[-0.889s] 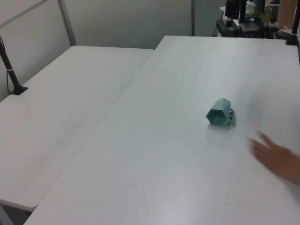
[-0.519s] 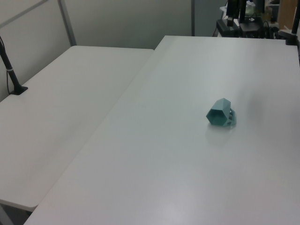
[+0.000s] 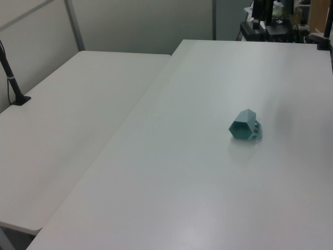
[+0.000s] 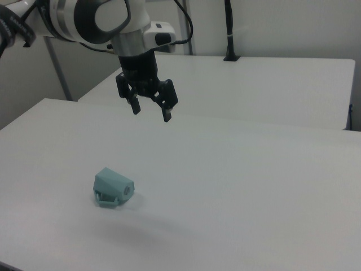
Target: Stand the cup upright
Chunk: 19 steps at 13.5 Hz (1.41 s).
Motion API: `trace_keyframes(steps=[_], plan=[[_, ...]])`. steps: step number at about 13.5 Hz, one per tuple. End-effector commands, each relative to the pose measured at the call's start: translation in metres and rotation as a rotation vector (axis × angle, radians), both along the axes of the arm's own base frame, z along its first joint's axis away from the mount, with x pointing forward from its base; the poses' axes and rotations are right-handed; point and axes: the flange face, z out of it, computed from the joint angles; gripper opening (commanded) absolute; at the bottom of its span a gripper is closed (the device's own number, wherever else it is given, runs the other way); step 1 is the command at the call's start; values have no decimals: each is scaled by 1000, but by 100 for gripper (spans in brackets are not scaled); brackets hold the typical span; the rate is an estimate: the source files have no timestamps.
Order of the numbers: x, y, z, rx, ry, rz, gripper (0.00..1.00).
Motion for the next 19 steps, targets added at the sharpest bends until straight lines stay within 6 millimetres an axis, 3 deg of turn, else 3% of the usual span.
trace_keyframes(steps=[1,6,10,13,14,16,19], plan=[[-8,13,5,19,13,21,100],[-14,147,7,-135,-31,27,100],[-9,255,-13,-264,-87,-8,100],[-19,319,-49,-428,-89,-1,100],[-24,347,-73,-538,-85,3,100],[-36,382,-99,-657,-115,4,100],[-54,416,-137,-820,-193,2,100]])
